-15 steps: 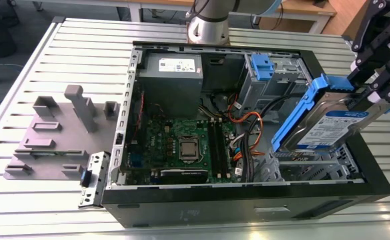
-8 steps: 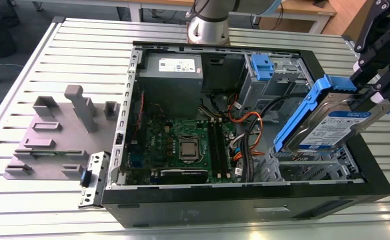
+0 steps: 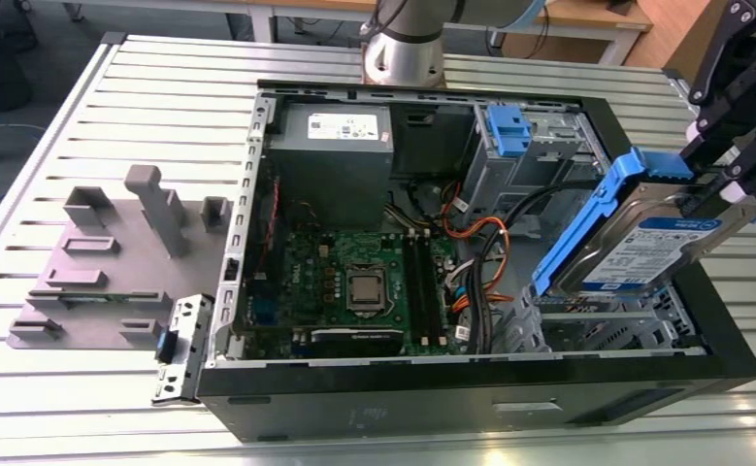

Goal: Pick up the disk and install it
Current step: 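Insert the disk into the insertion slot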

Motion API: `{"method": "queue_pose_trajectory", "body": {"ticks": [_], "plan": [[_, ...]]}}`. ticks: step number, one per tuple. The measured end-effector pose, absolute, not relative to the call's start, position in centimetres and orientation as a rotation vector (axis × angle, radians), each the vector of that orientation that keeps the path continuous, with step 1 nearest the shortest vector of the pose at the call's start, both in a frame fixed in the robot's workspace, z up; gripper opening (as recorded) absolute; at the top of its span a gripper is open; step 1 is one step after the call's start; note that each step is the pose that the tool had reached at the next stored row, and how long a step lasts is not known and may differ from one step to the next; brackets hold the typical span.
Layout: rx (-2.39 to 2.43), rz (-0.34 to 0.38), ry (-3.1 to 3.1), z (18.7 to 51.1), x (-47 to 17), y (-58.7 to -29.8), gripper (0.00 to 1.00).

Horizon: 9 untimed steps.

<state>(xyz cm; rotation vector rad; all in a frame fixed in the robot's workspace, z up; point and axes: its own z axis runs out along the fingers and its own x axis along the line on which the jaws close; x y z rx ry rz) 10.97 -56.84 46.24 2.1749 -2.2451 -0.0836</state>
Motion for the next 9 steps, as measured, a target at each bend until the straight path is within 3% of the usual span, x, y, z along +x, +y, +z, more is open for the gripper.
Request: {"method": "queue_pose_trajectory", "body": {"ticks": [9], "plan": [[2.188, -0.083, -2.232, 45.97, 11.09, -56.85, 0.35]]}}
